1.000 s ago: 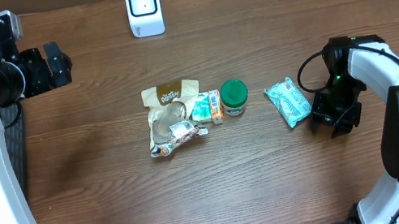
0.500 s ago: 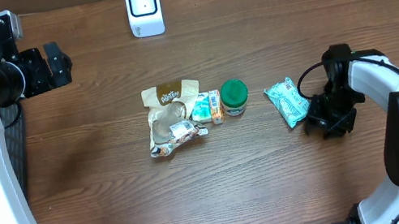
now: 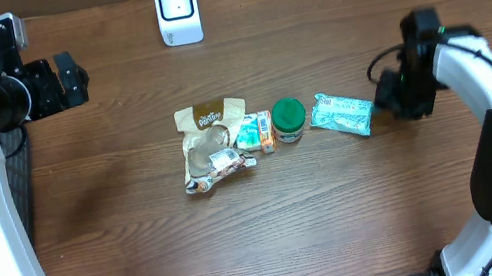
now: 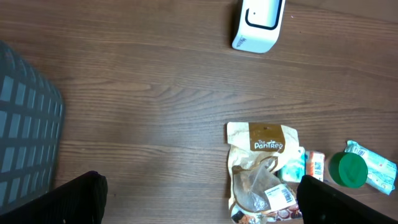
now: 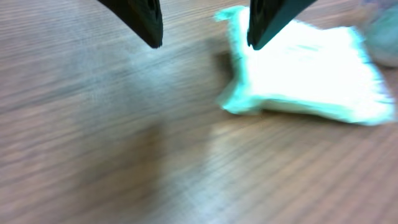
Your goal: Scan the item barcode
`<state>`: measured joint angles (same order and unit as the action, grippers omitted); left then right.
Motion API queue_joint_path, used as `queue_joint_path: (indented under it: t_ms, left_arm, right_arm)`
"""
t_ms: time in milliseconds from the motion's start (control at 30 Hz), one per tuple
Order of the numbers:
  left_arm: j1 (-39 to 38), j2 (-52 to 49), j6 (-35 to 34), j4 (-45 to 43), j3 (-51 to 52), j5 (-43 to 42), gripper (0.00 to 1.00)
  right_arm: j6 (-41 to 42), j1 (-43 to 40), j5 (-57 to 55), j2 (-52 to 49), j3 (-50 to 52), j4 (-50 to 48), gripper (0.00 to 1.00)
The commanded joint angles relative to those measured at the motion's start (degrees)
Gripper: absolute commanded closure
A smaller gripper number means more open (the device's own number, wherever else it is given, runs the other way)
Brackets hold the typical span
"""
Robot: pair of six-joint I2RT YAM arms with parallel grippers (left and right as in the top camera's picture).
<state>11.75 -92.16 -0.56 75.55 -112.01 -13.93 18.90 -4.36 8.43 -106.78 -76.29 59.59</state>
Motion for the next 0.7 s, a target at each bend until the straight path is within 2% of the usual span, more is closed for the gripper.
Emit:
queue_joint_path:
  t_ms: [0, 67, 267, 667]
  left_arm:
    - [0.24, -0.04, -0.72, 0.09, -0.44, -0.5, 0.0]
    - [0.24, -0.04, -0.74, 0.11, -0.46, -0.5, 0.0]
    - [0.24, -0.04, -0.72, 0.09, -0.44, -0.5, 0.0]
    - [0.24, -0.04, -0.74, 0.09, -0.44, -0.5, 0.01]
  right_arm:
    - [-2.29, 0.09, 3.48, 0.59, -9.55, 5.22, 0.54]
    - [-2.71, 0.09, 6.8, 0.57, -9.35, 4.55, 0.51]
    - [-4.42, 0.11, 14.27, 0.02, -0.57, -2.4, 0.51]
    - [-3.85, 0.13, 15.76, 0.02, 14.34, -20.61, 0.52]
